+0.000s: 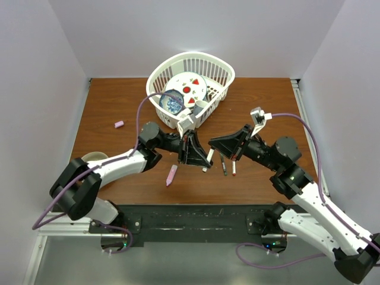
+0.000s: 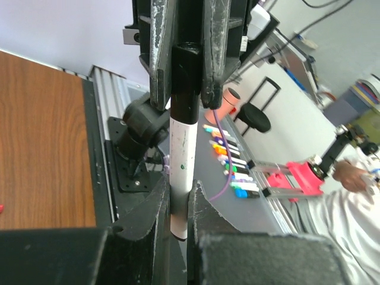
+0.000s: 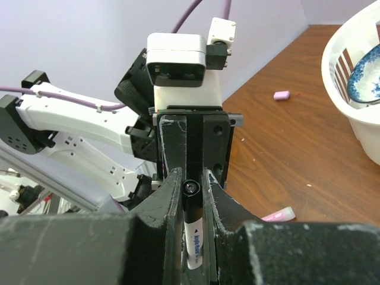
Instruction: Insert the pens into the pen caps
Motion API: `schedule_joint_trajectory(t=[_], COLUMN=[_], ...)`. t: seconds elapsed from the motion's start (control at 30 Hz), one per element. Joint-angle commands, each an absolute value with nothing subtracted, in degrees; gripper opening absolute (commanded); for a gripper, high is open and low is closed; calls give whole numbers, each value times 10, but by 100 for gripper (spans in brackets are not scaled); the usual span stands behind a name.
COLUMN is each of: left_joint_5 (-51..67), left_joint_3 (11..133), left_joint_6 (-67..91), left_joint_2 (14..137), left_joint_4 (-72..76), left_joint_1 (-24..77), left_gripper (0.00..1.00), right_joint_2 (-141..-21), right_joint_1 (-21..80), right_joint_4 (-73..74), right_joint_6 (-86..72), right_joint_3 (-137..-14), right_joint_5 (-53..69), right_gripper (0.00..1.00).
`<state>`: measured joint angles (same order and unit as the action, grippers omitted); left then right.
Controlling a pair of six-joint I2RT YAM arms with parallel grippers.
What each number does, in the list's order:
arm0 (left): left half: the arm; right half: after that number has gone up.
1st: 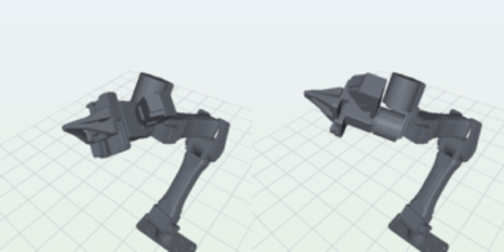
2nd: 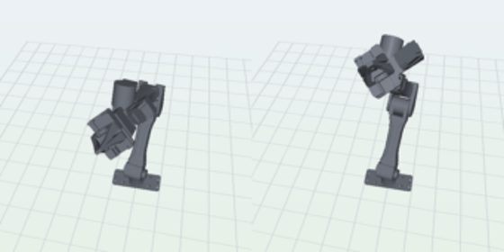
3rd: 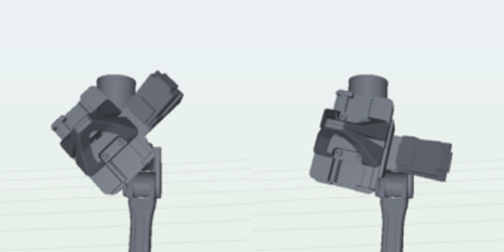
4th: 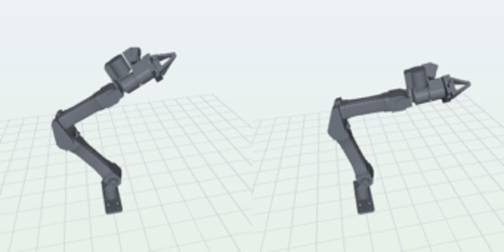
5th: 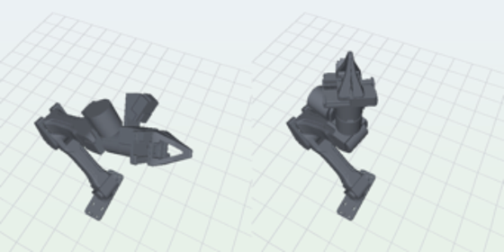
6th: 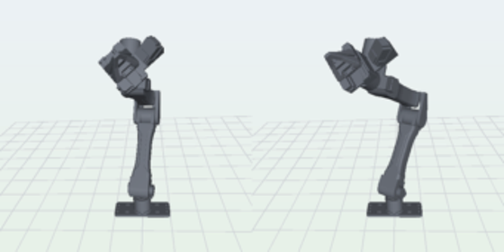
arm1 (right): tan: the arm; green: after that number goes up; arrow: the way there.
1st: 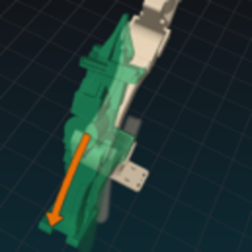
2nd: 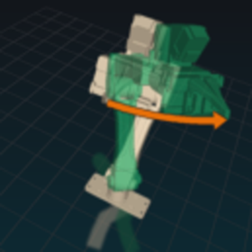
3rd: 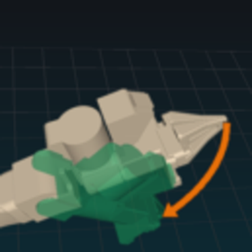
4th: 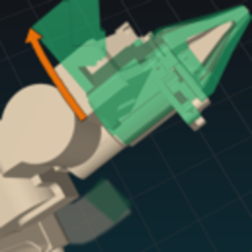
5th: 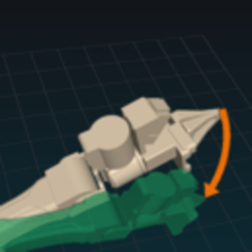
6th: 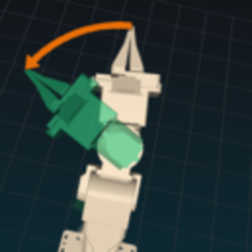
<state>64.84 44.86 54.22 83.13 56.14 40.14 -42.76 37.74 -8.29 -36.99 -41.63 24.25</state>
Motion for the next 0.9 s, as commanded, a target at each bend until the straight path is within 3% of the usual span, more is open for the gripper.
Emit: schedule_joint_trajectory(t=[0.0, 0.3, 0.43, 0.5, 0.53, 0.63, 0.87], left_joint_5=[454, 457, 484, 490, 492, 504, 445], left_joint_3=[553, 605, 579, 537, 518, 452, 402], left_joint_6=[601, 563, 549, 534, 526, 468, 310], left_joint_2=[852, 859, 842, 814, 803, 748, 629], left_joint_4=[708, 609, 590, 573, 573, 514, 241], left_joint_1=[359, 363, 365, 366, 367, 368, 380], left_gripper=[0, 0, 0, 9, 22, 44, 68], right_joint_2=[-438, -433, -434, -444, -460, -492, -562], right_joint_1=[422, 433, 433, 432, 432, 432, 432], right_joint_4=[80, 91, 160, 198, 233, 288, 370], right_joint_6=[-368, -376, -381, -379, -374, -350, -291], right_joint_3=[-367, -356, -435, -517, -542, -634, -733], right_joint_5=[451, 438, 309, 197, 166, 62, -49], right_gripper=[0, 0, 0, 0, 0, 0, 0])
